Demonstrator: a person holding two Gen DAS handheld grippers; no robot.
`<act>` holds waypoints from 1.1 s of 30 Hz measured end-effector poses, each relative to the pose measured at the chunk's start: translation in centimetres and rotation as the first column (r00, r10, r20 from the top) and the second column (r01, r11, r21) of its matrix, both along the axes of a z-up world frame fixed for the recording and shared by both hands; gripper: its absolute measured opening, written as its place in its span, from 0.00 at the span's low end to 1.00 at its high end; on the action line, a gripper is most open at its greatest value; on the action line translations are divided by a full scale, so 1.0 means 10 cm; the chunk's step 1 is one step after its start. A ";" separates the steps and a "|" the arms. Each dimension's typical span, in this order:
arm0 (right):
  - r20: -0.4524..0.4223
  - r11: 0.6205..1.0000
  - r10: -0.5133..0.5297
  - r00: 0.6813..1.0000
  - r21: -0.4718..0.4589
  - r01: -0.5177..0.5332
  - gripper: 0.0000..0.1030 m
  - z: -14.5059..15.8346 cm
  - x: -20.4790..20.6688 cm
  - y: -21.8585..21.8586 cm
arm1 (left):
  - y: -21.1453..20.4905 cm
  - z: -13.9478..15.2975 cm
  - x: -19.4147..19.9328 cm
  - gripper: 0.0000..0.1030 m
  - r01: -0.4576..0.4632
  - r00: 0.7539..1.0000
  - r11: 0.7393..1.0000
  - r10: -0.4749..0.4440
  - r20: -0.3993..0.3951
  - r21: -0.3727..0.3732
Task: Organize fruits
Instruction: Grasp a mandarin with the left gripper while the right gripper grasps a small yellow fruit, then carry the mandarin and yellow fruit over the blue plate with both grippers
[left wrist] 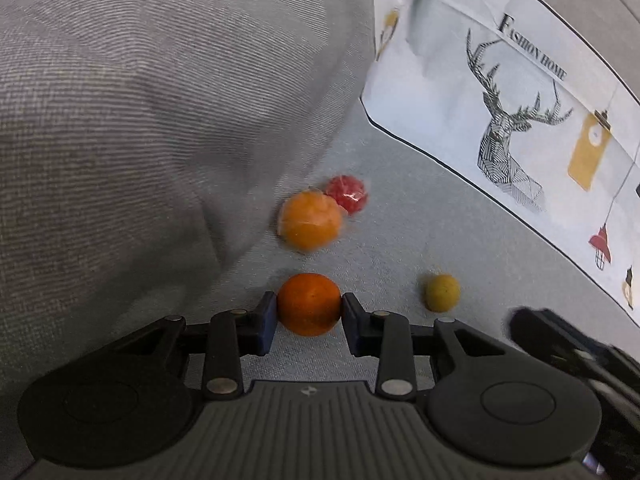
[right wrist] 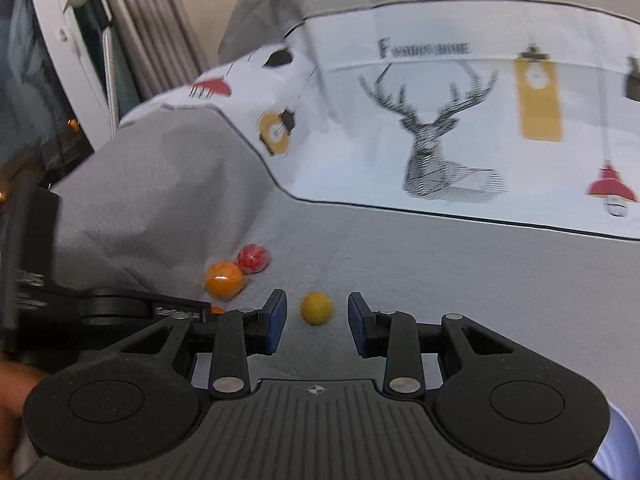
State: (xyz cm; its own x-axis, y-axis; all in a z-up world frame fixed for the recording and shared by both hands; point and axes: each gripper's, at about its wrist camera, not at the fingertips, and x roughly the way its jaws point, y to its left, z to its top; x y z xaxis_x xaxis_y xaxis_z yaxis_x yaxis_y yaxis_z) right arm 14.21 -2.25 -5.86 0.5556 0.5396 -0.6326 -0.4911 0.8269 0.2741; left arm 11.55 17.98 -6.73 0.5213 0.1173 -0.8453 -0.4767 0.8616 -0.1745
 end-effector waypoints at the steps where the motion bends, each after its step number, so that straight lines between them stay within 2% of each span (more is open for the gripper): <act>1: -0.002 1.000 0.009 1.000 -0.013 -0.009 0.35 -0.04 0.04 0.06 | 0.01 0.01 -0.01 0.37 -0.004 1.000 1.000 0.004 0.000 -0.002; 12: -0.058 0.990 0.068 0.996 -0.119 -0.075 0.35 -0.46 0.36 0.48 | -0.06 0.00 0.06 0.37 -0.014 1.000 1.000 0.014 -0.022 0.004; 15: -0.036 0.983 0.081 0.996 -0.164 -0.085 0.26 -0.50 0.35 0.54 | -0.05 0.00 0.06 0.37 -0.017 1.000 1.000 0.017 -0.024 0.002; 19: -0.038 0.982 0.084 0.996 -0.169 -0.089 0.26 -0.47 0.34 0.51 | -0.06 0.02 0.06 0.37 -0.013 1.000 1.000 0.013 -0.024 -0.003; 22: -0.020 0.979 0.066 0.998 -0.191 -0.068 0.26 -0.40 0.32 0.46 | -0.07 0.07 0.05 0.37 -0.009 1.000 1.000 0.009 -0.017 -0.003; 27: -0.016 0.986 0.005 1.000 -0.165 -0.008 0.26 -0.15 0.27 0.21 | -0.10 0.19 0.00 0.37 0.004 1.000 1.000 -0.005 -0.006 -0.013; 33: 0.049 0.987 -0.036 0.998 -0.157 0.043 0.26 0.44 0.00 -0.24 | -0.20 0.28 -0.08 0.37 0.047 0.998 0.999 -0.046 -0.047 0.010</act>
